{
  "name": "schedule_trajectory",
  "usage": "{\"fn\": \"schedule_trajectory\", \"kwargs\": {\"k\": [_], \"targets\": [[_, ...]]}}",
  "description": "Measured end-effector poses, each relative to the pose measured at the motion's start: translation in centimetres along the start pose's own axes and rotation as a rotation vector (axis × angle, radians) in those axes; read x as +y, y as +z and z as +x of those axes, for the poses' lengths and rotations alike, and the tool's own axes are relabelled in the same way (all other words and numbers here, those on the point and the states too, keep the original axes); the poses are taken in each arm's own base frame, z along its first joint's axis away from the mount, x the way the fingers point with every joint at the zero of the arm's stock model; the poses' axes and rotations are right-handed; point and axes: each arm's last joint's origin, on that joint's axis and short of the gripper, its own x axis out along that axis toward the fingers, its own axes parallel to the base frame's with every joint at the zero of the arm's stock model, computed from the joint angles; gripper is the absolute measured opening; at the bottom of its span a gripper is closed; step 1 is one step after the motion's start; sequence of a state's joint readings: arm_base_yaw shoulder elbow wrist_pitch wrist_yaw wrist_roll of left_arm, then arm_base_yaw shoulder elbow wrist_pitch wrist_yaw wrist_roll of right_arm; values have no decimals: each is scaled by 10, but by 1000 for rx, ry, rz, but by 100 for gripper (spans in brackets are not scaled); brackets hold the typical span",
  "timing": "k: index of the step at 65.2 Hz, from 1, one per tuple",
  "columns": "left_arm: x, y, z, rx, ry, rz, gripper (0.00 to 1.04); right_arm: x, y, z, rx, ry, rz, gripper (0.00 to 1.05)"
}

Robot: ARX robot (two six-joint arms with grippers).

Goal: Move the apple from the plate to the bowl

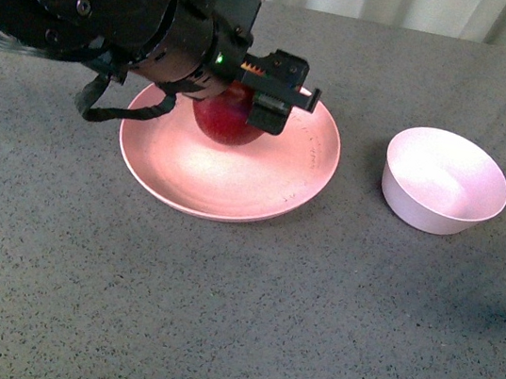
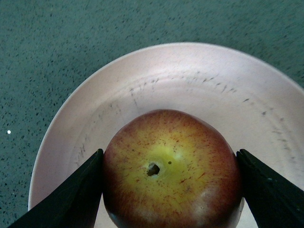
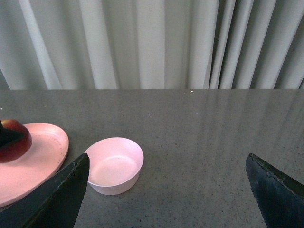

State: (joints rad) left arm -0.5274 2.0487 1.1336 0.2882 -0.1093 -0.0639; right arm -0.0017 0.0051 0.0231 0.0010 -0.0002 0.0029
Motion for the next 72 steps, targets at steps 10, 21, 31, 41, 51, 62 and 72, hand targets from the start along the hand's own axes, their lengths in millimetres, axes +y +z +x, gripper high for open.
{"fn": "schedule_trajectory", "kwargs": {"k": [10, 21, 31, 41, 51, 62, 72], "targets": [[-33, 25, -9, -65, -71, 29, 72, 0, 0, 0, 0, 0, 0, 96], [-63, 46, -12, -115, -135, 49, 72, 0, 0, 0, 0, 0, 0, 96], [-86, 54, -7, -129, -200, 69, 71, 0, 0, 0, 0, 0, 0, 96], [-102, 50, 1, -113, -259, 88, 71, 0, 0, 0, 0, 0, 0, 96], [-116, 44, 7, -96, -301, 97, 71, 0, 0, 0, 0, 0, 0, 96], [-125, 43, 10, -93, -339, 96, 71, 0, 0, 0, 0, 0, 0, 96], [-127, 49, 13, -110, -346, 90, 71, 0, 0, 0, 0, 0, 0, 96]]}}
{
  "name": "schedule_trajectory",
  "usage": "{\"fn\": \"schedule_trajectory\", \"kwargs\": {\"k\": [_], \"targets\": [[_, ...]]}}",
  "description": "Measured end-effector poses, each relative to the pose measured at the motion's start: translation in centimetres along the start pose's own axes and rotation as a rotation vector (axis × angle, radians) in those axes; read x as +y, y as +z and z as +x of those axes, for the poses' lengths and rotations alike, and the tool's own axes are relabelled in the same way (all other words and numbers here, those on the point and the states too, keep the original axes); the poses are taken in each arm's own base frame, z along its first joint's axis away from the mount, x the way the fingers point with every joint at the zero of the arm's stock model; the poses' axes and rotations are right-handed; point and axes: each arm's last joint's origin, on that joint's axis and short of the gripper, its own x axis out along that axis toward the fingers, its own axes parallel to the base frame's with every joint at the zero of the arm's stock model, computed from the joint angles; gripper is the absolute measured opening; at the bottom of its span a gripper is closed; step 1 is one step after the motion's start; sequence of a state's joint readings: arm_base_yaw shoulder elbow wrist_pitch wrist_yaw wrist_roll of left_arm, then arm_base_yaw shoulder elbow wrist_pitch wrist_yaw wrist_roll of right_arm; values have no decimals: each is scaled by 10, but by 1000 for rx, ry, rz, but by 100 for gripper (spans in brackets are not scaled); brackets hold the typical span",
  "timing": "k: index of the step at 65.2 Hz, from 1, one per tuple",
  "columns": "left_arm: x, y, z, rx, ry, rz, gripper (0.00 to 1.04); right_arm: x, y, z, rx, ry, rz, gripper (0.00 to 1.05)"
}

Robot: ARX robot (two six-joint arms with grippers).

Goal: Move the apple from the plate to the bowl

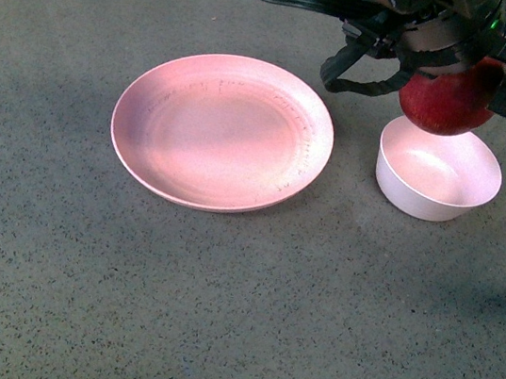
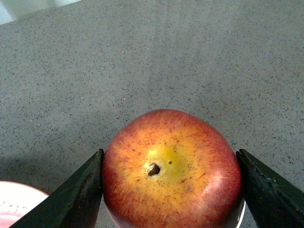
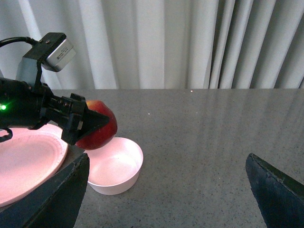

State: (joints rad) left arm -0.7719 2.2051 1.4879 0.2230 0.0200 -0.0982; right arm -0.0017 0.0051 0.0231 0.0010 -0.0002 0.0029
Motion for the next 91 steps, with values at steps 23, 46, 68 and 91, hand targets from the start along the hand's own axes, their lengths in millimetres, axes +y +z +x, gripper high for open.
{"fn": "schedule_trajectory", "kwargs": {"k": [23, 46, 68, 91], "targets": [[0, 2, 7, -4, -22, -3, 71, 0, 0, 0, 0, 0, 0, 96], [0, 0, 8, 1, -33, -8, 83, 0, 0, 0, 0, 0, 0, 96], [1, -2, 7, 6, -26, -10, 96, 0, 0, 0, 0, 0, 0, 96], [23, -13, -13, 14, 57, -46, 96, 0, 0, 0, 0, 0, 0, 96]]}}
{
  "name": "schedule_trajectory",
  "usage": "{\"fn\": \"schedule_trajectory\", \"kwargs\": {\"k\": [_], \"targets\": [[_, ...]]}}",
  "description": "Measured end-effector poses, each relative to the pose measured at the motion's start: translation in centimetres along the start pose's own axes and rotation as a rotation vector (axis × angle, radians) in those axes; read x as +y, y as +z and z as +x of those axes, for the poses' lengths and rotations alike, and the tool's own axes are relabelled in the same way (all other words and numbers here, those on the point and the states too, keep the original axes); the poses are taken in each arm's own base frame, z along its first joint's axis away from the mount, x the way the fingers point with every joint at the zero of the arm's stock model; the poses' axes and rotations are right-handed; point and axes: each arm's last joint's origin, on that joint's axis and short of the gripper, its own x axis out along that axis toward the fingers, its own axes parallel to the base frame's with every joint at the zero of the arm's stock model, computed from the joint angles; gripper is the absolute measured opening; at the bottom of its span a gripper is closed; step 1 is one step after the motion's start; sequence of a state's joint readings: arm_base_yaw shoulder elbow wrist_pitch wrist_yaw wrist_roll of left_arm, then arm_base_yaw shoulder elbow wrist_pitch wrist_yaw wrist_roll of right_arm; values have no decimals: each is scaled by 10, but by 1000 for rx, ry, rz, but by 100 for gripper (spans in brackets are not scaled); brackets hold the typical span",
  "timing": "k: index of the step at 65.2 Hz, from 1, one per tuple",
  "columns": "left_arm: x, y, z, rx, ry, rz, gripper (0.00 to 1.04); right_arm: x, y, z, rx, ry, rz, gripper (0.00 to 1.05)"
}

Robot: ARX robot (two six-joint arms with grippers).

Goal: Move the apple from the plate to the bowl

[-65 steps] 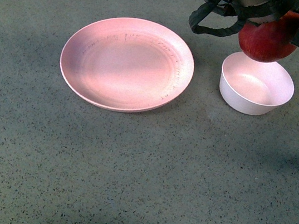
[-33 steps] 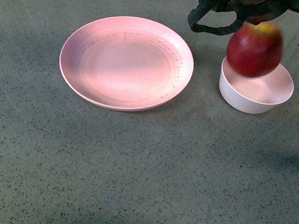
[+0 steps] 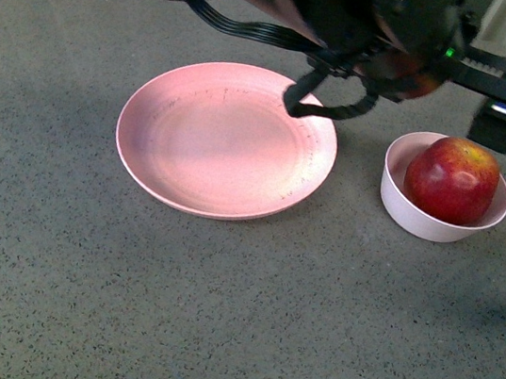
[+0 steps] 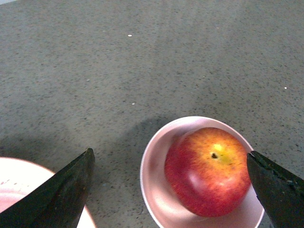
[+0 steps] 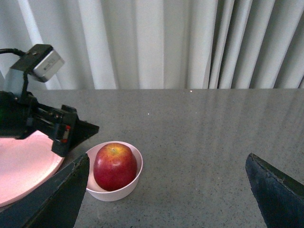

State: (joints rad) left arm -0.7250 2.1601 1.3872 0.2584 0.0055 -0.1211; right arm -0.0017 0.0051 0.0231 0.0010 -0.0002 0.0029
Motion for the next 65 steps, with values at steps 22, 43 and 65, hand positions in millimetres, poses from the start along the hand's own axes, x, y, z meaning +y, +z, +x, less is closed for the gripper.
{"fn": "schedule_trajectory", "kwargs": {"k": [22, 43, 65], "targets": [[109, 14, -79, -114, 229, -130, 96, 0, 0, 0, 0, 0, 0, 96], [148, -37, -197, -566, 683, -95, 52, 0, 0, 0, 0, -1, 0, 96], [138, -92, -253, -532, 665, -80, 2, 0, 0, 0, 0, 0, 0, 96]]}}
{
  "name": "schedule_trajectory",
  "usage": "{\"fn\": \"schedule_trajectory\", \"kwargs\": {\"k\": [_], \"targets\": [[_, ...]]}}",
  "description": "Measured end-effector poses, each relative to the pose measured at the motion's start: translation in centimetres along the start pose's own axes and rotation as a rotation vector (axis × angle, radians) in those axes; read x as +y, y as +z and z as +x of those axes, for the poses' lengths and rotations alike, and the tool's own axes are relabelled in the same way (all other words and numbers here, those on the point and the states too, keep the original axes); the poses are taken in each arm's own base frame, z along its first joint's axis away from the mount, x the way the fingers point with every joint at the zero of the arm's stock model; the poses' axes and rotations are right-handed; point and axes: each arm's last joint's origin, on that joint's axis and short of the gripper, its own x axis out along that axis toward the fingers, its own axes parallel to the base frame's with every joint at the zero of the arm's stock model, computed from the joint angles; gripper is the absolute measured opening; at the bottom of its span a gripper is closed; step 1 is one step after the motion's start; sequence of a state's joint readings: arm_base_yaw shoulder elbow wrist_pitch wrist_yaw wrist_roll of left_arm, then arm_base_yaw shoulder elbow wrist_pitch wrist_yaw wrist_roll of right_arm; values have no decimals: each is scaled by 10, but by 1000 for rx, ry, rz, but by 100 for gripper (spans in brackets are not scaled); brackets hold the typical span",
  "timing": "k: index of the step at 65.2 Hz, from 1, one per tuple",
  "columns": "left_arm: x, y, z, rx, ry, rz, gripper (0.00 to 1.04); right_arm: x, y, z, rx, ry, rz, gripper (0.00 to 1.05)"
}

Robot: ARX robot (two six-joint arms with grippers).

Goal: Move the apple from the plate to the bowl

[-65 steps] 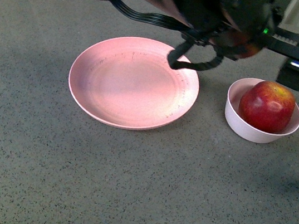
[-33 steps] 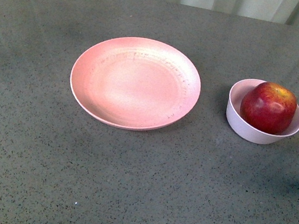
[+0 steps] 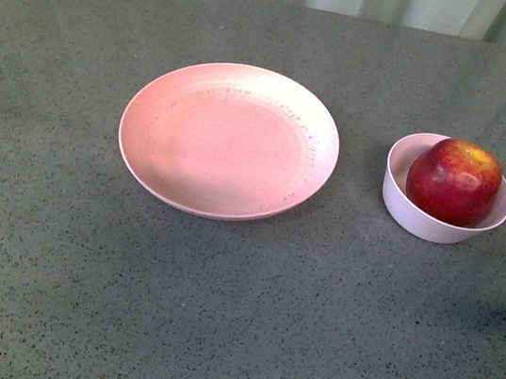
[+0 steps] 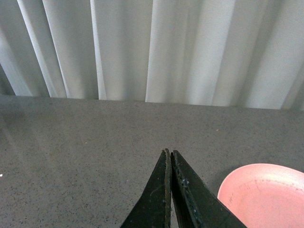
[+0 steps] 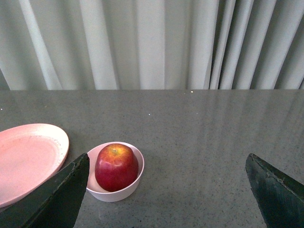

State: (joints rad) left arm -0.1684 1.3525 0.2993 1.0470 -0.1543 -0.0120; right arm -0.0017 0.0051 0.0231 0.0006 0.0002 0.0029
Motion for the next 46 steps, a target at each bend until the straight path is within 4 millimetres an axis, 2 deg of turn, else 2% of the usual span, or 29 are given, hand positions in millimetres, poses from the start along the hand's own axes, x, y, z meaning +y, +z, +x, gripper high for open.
{"fn": "schedule_trajectory", "kwargs": {"k": [10, 20, 36, 46], "targets": [[12, -4, -23, 1, 14, 1, 2, 0, 0, 0, 0, 0, 0, 96], [18, -16, -43, 12, 10, 2, 2, 0, 0, 0, 0, 0, 0, 96], [33, -15, -65, 6, 14, 2, 2, 0, 0, 0, 0, 0, 0, 96], [33, -14, -76, 6, 10, 2, 2, 0, 0, 0, 0, 0, 0, 96]]}}
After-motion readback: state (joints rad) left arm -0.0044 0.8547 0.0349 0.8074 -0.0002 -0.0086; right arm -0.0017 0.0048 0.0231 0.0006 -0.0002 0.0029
